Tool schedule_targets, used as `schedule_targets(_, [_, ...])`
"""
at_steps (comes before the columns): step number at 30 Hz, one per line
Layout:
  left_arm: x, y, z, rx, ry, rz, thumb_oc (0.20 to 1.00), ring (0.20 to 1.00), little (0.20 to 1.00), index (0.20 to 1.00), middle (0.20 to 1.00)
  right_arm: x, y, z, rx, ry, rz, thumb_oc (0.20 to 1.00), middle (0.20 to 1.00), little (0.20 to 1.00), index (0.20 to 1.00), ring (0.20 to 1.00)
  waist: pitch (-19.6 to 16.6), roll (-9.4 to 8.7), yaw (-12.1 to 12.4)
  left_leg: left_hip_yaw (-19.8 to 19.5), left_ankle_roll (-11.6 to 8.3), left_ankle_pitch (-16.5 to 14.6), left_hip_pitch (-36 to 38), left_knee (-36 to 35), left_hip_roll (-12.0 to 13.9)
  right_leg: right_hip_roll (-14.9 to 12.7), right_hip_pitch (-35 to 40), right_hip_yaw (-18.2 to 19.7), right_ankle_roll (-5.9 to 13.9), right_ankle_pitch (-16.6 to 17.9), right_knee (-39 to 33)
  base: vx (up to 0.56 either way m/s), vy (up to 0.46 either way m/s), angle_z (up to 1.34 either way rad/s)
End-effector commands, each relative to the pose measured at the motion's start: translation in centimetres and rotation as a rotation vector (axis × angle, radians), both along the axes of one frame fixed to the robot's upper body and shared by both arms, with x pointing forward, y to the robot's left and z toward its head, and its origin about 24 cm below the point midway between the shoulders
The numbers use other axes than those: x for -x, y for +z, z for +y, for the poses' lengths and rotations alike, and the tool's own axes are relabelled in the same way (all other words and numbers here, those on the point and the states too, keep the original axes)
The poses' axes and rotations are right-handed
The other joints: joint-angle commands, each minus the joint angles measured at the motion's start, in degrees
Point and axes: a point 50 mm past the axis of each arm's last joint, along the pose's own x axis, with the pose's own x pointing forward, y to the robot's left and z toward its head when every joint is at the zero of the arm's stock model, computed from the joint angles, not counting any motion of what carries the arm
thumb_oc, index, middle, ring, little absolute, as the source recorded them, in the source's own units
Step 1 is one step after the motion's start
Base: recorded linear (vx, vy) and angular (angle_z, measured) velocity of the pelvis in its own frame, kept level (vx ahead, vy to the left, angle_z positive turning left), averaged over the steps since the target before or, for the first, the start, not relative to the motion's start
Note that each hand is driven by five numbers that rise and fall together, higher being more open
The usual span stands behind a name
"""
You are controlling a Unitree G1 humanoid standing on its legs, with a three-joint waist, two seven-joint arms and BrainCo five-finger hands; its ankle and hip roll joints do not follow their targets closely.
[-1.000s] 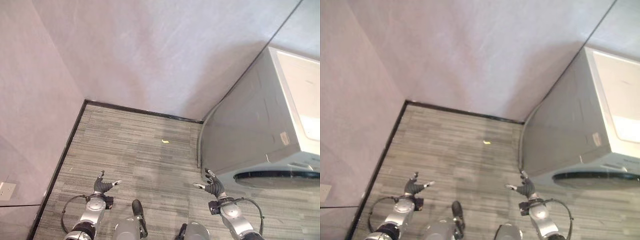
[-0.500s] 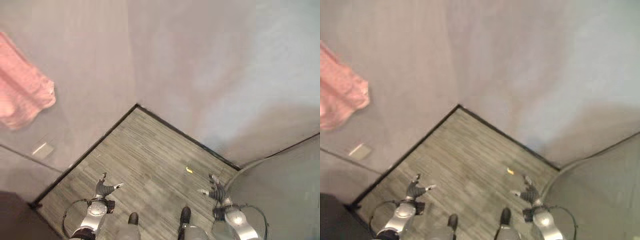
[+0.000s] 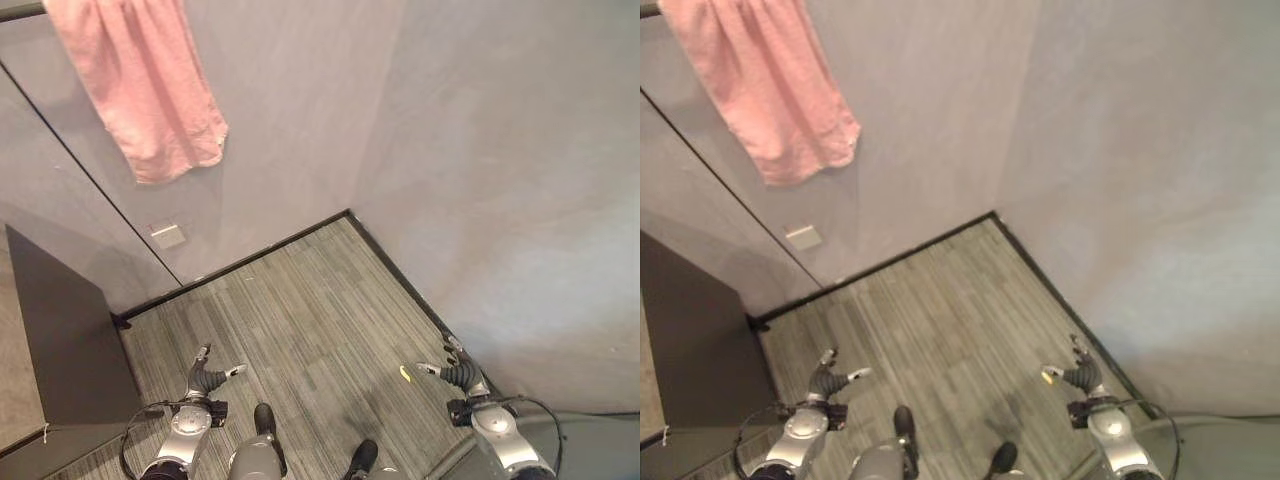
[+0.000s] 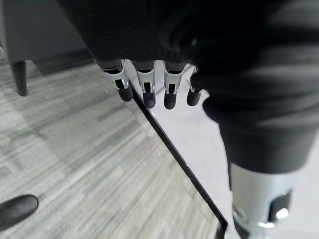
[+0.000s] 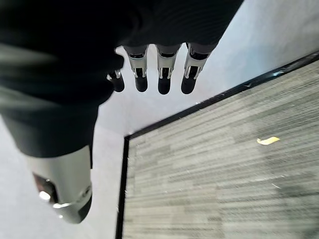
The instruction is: Put brush and paste in cup on sink, flatten towel.
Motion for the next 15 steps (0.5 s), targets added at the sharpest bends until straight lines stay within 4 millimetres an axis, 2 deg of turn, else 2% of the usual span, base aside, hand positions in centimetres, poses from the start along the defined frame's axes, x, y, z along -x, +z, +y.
schedule_targets(1, [-0.9,1.1,0.7,-0.021,-0.013,-0.055,1.0,1.0,1.0,1.0,1.0,-1.4,1.4,-0.5,0.03,-0.014,-0.077,1.0,1.0,1.0,1.0,1.0,-0.73,-0.6,2.01,-0.82,-2.47,5.34,0.35,-3.3,1.19,-2.9,6.23,1.69,3.9,0.82,3.11,0.21,0.274,-0.04])
schedule_targets(3, [-0.8,0.9,0.7,-0.028,-0.031,-0.04,1.0,1.0,1.0,1.0,1.0,-1.4,1.0,-0.3,0.012,-0.041,-0.07,1.0,1.0,1.0,1.0,1.0,-1.19,-0.86,1.9,-0.35,-1.35,3.93,0.78,-2.58,-0.31,-5.1,6.26,2.8,4.48,2.36,5.48,0.17,0.246,-0.08])
schedule_targets(4, [-0.8,0.9,0.7,-0.029,-0.031,-0.04,1.0,1.0,1.0,1.0,1.0,-1.4,1.0,-0.2,0.011,-0.041,-0.069,1.0,1.0,1.0,1.0,1.0,-1.21,-0.93,1.96,-0.27,-1.27,3.82,0.77,-2.51,-0.39,-5.24,6.19,2.88,4.58,2.36,5.58,0.11,0.22,0.02])
schedule_targets(6, [-0.8,1.0,0.7,-0.043,-0.049,-0.035,1.0,1.0,1.0,1.0,1.0,-1.4,0.8,0.4,-0.019,-0.046,-0.068,1.0,1.0,1.0,1.0,1.0,-1.74,-0.9,1.68,-0.19,0.22,2.38,1.85,-3.01,-2.28,-7.12,5.57,4.62,5.08,3.94,8.24,0.14,0.276,0.05])
schedule_targets(9, [-1.2,1.2,0.6,-0.055,-0.058,-0.042,1.0,1.0,1.0,1.0,1.0,-1.8,0.7,1.5,-0.039,-0.022,-0.07,1.0,1.0,1.0,1.0,1.0,-1.44,-0.76,0.71,-0.74,1.95,1.48,3.67,-4.57,-4.35,-7.76,2.75,8.35,5.12,6.61,13.75,0.12,0.276,0.04])
schedule_targets(11, [-1.4,1.3,0.8,-0.069,-0.056,-0.041,1.0,1.0,1.0,1.0,1.0,-2.1,0.5,2.7,-0.063,0.009,-0.068,1.0,1.0,1.0,1.0,1.0,-1.16,-0.55,0.1,0.17,2.95,0.76,7.38,-7.62,-4.59,-6.85,-0.44,7.91,5.48,7.76,19.03,0.15,0.308,0.01])
schedule_targets(13, [-1.4,1.4,0.9,-0.071,-0.057,-0.042,1.0,1.0,1.0,1.0,1.0,-2.0,0.4,3.0,-0.071,0.017,-0.06,1.0,1.0,1.0,1.0,1.0,-0.75,-0.39,-0.46,-0.16,3.43,0.71,9.1,-8.53,-4.91,-5.91,-2.11,9.72,6.0,8.68,21.26,0.13,0.19,-0.15])
schedule_targets(14, [-1.5,1.4,0.9,-0.071,-0.056,-0.041,1.0,1.0,1.0,1.0,1.0,-1.9,0.3,3.1,-0.076,0.018,-0.06,1.0,1.0,1.0,1.0,1.0,-0.37,-0.14,-1.08,-0.9,3.75,0.76,9.74,-8.98,-5.08,-4.71,-3.63,11.66,5.83,8.55,22.8,0.08,0.103,-0.11])
schedule_targets(15, [-1.6,1.3,0.7,-0.067,-0.055,-0.036,1.0,1.0,1.0,1.0,1.0,-1.7,0.1,3.2,-0.08,0.018,-0.05,1.0,1.0,1.0,1.0,1.0,-0.25,0.18,-1.81,-1.14,4.19,1.79,9.69,-9.31,-5.0,-2.43,-5.13,14.35,4.66,8.29,22.07,0.04,0.055,0.01])
